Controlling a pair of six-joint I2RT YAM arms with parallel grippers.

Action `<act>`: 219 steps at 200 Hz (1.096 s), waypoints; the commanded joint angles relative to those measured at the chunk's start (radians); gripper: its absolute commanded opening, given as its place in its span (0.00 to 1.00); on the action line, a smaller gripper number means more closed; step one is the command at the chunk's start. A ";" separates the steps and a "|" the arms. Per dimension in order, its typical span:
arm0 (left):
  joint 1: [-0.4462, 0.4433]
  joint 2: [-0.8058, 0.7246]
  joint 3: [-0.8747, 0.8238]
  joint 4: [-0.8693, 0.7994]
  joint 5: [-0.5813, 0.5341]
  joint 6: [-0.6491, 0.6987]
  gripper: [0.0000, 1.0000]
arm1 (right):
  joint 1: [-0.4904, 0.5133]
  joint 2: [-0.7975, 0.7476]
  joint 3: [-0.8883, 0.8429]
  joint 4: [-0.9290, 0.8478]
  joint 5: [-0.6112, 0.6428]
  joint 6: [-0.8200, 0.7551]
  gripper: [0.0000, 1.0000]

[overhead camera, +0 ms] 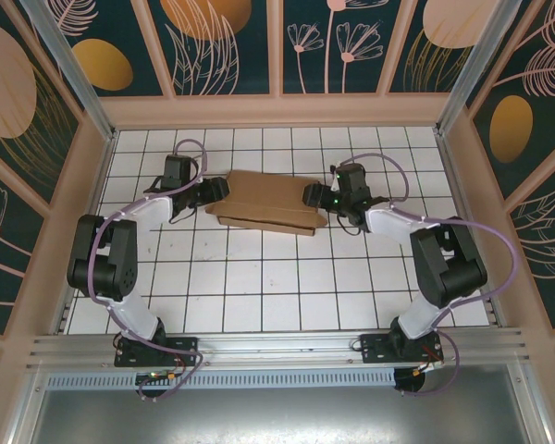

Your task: Fold the paper box

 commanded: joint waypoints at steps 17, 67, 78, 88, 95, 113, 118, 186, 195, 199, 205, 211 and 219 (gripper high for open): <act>0.000 0.047 -0.064 0.064 0.006 -0.016 0.52 | -0.014 0.087 0.029 -0.025 0.016 -0.040 0.80; 0.000 0.083 -0.129 0.119 0.002 -0.073 0.42 | -0.038 0.153 0.050 -0.021 -0.020 -0.051 0.68; 0.000 0.095 -0.132 0.121 0.002 -0.078 0.39 | -0.041 0.165 0.063 -0.032 -0.026 -0.052 0.63; 0.001 0.104 -0.134 0.125 0.012 -0.080 0.37 | -0.040 0.173 0.072 -0.035 -0.031 -0.054 0.60; 0.000 0.106 -0.134 0.126 0.013 -0.080 0.33 | -0.041 0.171 0.072 -0.031 -0.035 -0.053 0.57; 0.000 0.096 -0.136 0.131 0.023 -0.082 0.27 | -0.042 0.160 0.074 -0.029 -0.059 -0.047 0.55; 0.000 0.091 -0.134 0.129 0.025 -0.082 0.26 | -0.043 0.155 0.076 -0.029 -0.075 -0.045 0.55; 0.001 0.040 -0.102 0.067 -0.027 -0.017 0.33 | 0.070 -0.067 0.090 -0.035 0.305 -0.351 0.69; 0.000 0.041 -0.099 0.063 -0.028 -0.011 0.33 | 0.111 -0.081 0.078 0.014 0.319 -0.462 0.68; 0.000 0.041 -0.099 0.063 -0.029 -0.009 0.33 | 0.126 -0.087 0.062 0.047 0.312 -0.515 0.67; -0.001 0.040 -0.099 0.063 -0.032 -0.006 0.34 | 0.147 -0.097 0.035 0.103 0.283 -0.599 0.68; -0.001 0.040 -0.100 0.063 -0.036 -0.002 0.33 | 0.173 -0.105 0.003 0.153 0.231 -0.710 0.69; -0.001 0.040 -0.105 0.063 -0.039 0.000 0.33 | 0.203 -0.108 -0.025 0.200 0.189 -0.833 0.71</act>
